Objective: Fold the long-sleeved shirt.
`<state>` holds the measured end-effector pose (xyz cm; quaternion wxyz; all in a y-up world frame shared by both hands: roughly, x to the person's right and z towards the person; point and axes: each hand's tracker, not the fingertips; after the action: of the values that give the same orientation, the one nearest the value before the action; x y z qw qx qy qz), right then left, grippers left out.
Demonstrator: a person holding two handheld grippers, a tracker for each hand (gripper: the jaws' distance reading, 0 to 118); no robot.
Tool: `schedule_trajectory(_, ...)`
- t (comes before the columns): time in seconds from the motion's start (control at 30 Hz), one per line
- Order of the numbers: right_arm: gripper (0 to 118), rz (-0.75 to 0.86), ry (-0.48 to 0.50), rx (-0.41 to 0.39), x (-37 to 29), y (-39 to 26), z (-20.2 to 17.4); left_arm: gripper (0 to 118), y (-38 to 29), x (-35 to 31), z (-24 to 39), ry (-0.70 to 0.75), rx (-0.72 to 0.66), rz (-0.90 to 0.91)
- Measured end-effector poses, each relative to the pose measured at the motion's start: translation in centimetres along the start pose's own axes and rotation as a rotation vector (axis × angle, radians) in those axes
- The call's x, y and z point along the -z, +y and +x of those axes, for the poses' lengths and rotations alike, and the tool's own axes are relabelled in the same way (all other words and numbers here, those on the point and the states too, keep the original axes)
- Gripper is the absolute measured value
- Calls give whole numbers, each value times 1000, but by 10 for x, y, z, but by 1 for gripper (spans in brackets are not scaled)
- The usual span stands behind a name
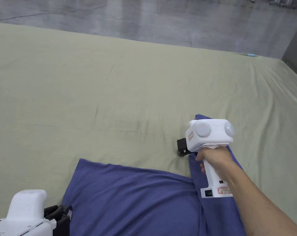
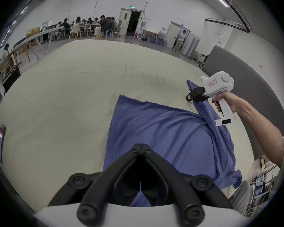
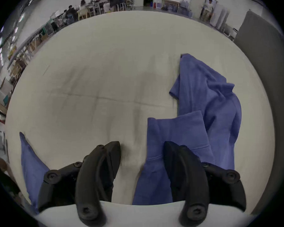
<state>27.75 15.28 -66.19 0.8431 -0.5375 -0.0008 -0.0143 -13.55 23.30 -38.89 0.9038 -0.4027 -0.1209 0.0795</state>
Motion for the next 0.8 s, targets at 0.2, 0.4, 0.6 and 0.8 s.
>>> schedule_trajectory(0.2, 5, 28, 30, 51, -21, -3, -7, 0, -2, -13, -2, 10, -13, 12)
schedule_trajectory(0.4, 5, 112, 59, 80, -79, -4, -3, 0, -1, -36, 3, 3, 5, 46)
schedule_trajectory(0.6, 5, 207, 84, 77, -156, -23, 2, 0, -4, -62, 10, -14, -7, 92)
schedule_trajectory(0.8, 5, 366, 143, 1, -267, -125, 11, 0, -4, -79, 15, -39, 18, 130)
